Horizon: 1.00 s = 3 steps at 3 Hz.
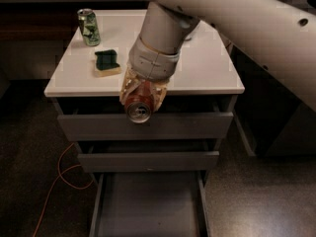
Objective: Place coke can into bottom drawer
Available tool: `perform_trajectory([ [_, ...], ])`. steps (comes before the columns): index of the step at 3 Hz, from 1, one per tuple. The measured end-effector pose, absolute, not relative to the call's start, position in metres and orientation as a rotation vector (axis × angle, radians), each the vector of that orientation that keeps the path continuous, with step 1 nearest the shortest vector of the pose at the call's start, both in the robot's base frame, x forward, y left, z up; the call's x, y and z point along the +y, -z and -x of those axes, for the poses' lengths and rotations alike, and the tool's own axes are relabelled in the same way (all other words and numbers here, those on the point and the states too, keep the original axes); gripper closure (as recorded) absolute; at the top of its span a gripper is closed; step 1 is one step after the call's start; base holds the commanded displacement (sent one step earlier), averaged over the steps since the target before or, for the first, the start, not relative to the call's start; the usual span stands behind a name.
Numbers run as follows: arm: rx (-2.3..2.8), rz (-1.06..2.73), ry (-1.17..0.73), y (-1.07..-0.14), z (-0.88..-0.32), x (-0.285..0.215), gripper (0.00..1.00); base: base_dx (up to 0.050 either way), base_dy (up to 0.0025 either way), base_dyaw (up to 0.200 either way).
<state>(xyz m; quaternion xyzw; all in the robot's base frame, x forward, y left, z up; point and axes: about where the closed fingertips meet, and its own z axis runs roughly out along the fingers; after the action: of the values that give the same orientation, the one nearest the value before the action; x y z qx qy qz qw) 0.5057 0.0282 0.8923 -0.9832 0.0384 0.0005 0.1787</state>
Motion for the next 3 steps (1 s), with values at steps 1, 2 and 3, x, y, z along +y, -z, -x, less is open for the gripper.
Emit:
perform_trajectory([
  [1,0.071,2.891,0.033,-0.875,-0.499,0.032,1.00,0.000,0.00000,0.000],
  [2,0.043,3.007,0.064,-0.854,-0.498,0.036,1.00,0.000,0.00000,0.000],
  [3,0.042,3.074,0.097,-0.844,-0.501,0.039,1.00,0.000,0.00000,0.000],
])
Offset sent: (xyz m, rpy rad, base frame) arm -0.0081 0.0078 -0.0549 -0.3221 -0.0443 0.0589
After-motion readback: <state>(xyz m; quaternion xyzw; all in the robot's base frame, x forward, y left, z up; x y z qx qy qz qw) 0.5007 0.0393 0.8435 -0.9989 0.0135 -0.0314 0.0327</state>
